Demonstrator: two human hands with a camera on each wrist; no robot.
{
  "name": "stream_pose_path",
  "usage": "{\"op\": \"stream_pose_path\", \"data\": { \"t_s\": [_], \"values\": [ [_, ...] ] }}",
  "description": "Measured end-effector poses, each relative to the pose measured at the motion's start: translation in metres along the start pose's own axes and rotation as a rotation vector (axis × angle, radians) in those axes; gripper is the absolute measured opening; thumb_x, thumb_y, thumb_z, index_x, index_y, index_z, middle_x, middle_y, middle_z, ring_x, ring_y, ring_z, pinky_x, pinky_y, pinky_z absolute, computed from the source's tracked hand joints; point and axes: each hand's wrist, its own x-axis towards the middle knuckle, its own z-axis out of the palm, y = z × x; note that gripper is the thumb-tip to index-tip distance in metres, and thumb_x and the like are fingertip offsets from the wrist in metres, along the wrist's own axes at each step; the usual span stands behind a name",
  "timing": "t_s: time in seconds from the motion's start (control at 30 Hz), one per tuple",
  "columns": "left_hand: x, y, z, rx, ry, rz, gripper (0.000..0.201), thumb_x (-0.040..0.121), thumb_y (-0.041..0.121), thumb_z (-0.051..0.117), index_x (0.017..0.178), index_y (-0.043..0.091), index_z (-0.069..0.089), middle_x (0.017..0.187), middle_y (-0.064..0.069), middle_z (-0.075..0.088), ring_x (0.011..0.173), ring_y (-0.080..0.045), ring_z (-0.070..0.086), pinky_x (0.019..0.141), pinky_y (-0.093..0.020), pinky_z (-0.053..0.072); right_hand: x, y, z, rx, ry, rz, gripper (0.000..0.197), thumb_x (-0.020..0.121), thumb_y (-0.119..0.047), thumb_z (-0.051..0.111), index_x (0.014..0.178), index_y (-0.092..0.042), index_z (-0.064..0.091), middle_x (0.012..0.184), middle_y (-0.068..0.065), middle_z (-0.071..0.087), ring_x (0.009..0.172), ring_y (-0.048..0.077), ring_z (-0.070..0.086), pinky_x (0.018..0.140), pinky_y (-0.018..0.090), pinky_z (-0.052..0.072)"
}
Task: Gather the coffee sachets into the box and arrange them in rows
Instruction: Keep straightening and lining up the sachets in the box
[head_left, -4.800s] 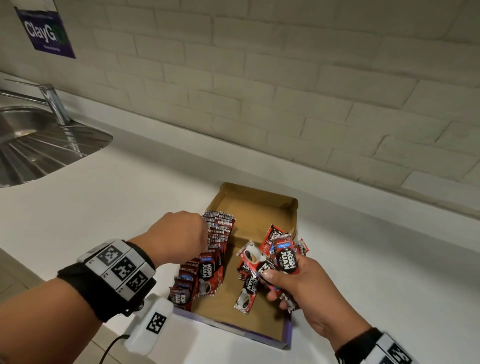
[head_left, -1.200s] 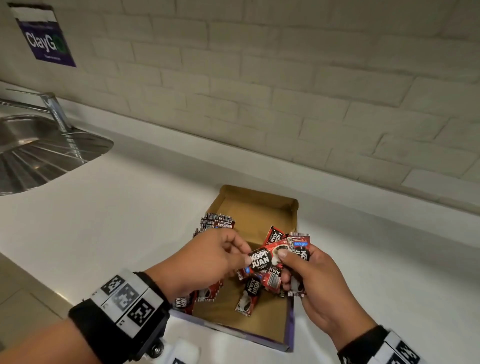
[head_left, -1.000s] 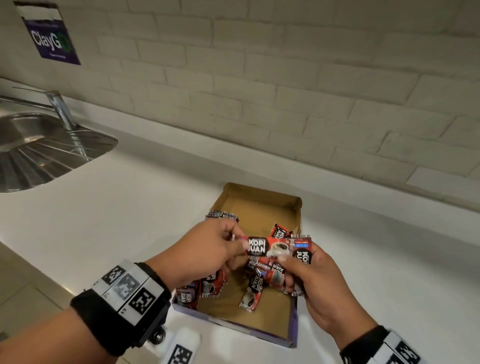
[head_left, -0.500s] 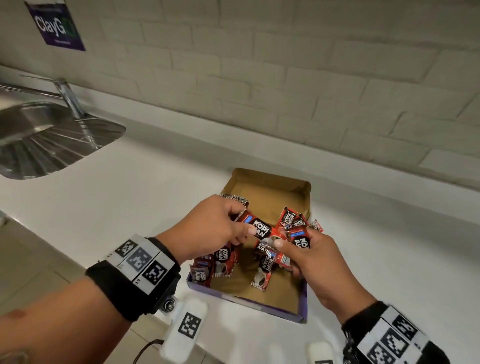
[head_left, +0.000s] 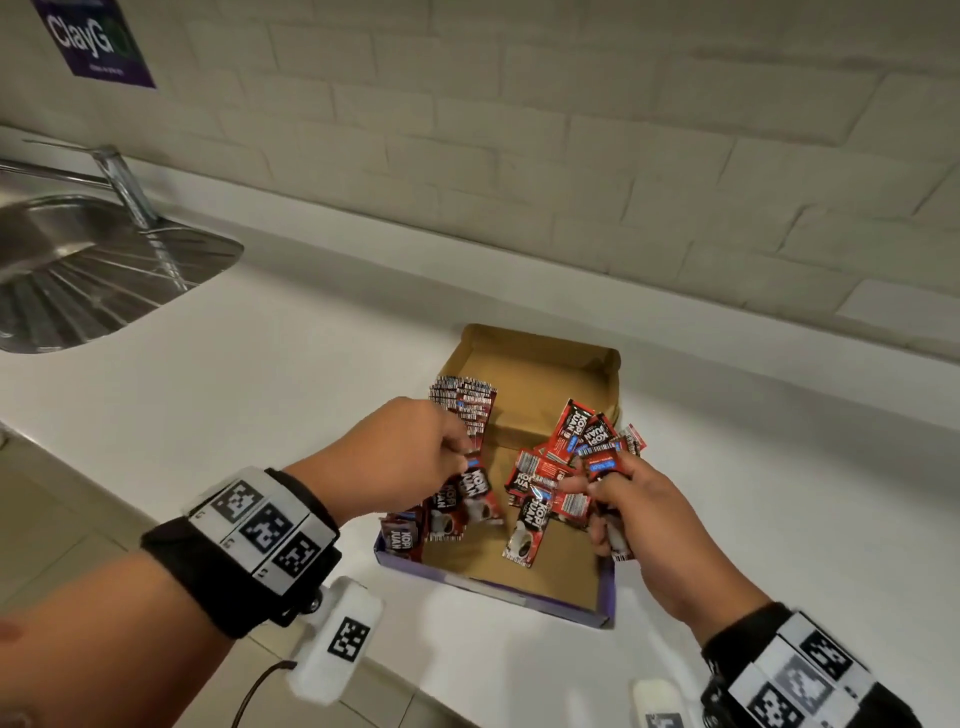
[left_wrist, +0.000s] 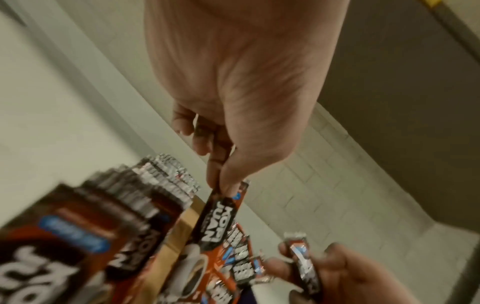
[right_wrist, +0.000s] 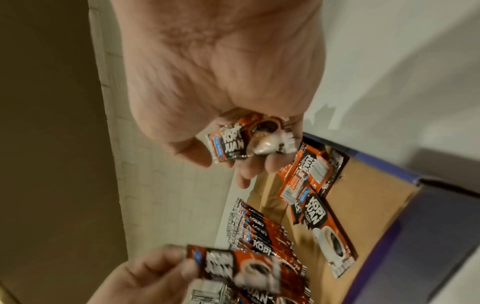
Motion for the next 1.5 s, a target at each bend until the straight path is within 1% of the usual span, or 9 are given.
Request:
{"op": "stream_pose_path", "data": {
  "t_s": [0.1,0.23,0.43,0.53,0.77,0.87,1.1,1.3,1.5],
  "values": [
    [-0.001,-0.006,0.011,0.152,-0.081,-0.002,0.016,0.091,0.031,0.066,0.105,0.03,0.074,0.102,0.009,0.072,0.094,-0.015,0.065,0.08,-0.028,0.052,-0.003,0.0,-0.001,0.137,0.003,0.069,0.032,0.103,-0.002,0.037,0.118,-0.015,0.062,0.098,0.009,0.079,0.061,0.023,0.054,0.059,0.035,0.046],
    [0.001,-0.009,0.017,0.324,-0.05,0.066,0.015,0.089,0.033,0.063,0.099,0.029,0.073,0.1,0.01,0.068,0.097,-0.016,0.062,0.085,-0.033,0.05,-0.01,-0.002,0.0,0.198,-0.025,0.081,0.029,0.107,-0.001,0.037,0.119,-0.011,0.061,0.101,0.015,0.077,0.06,0.021,0.063,0.058,0.034,0.052],
    [0.002,-0.013,0.02,0.389,-0.072,0.05,0.02,0.091,0.035,0.059,0.106,0.03,0.072,0.113,0.004,0.06,0.106,-0.02,0.056,0.091,-0.035,0.047,-0.013,-0.002,0.001,0.17,-0.032,0.048,0.027,0.108,-0.003,0.04,0.121,-0.014,0.061,0.101,0.008,0.079,0.076,0.024,0.071,0.08,0.05,0.058],
    [0.003,-0.014,0.017,0.407,-0.075,0.051,0.019,0.091,0.034,0.059,0.104,0.029,0.072,0.11,0.004,0.06,0.105,-0.02,0.056,0.088,-0.034,0.046,-0.014,-0.003,0.001,0.158,-0.038,0.047,0.027,0.108,-0.004,0.04,0.12,-0.016,0.061,0.101,0.007,0.079,0.081,0.027,0.073,0.089,0.057,0.056],
    [0.007,-0.008,0.018,0.578,-0.102,0.06,0.009,0.089,0.03,0.056,0.081,0.024,0.056,0.097,0.001,0.057,0.089,-0.02,0.052,0.074,-0.034,0.036,-0.014,-0.003,0.001,0.135,-0.049,0.06,0.026,0.108,-0.004,0.042,0.121,-0.015,0.061,0.101,0.008,0.079,0.079,0.027,0.073,0.085,0.054,0.056],
    [0.007,-0.008,0.021,0.577,-0.103,0.055,0.01,0.089,0.034,0.056,0.083,0.028,0.05,0.1,0.0,0.057,0.093,-0.021,0.053,0.075,-0.034,0.034,-0.014,-0.002,0.001,0.132,-0.052,0.06,0.026,0.107,-0.004,0.042,0.121,-0.014,0.062,0.101,0.008,0.079,0.08,0.027,0.073,0.089,0.057,0.055],
    [0.009,-0.009,0.019,0.487,-0.057,0.061,0.015,0.09,0.028,0.057,0.095,0.026,0.07,0.102,0.003,0.061,0.096,-0.02,0.057,0.084,-0.036,0.045,-0.014,-0.001,-0.001,0.134,-0.06,0.058,0.025,0.108,-0.004,0.042,0.121,-0.015,0.06,0.102,0.009,0.079,0.083,0.028,0.075,0.09,0.058,0.056],
    [0.011,-0.008,0.023,0.472,-0.044,0.063,0.015,0.09,0.033,0.059,0.099,0.028,0.07,0.106,0.004,0.061,0.101,-0.02,0.057,0.081,-0.035,0.039,-0.013,-0.001,0.0,0.137,-0.072,0.063,0.025,0.108,-0.004,0.042,0.123,-0.015,0.06,0.102,0.009,0.079,0.084,0.028,0.074,0.086,0.053,0.056],
    [0.011,-0.01,0.016,0.375,-0.005,0.051,0.02,0.088,0.038,0.065,0.108,0.036,0.068,0.113,0.009,0.062,0.109,-0.017,0.057,0.092,-0.035,0.042,-0.015,-0.002,0.0,0.131,-0.08,0.049,0.016,0.107,-0.007,0.047,0.118,-0.01,0.058,0.102,0.006,0.08,0.09,0.027,0.078,0.092,0.06,0.056]
  ]
}}
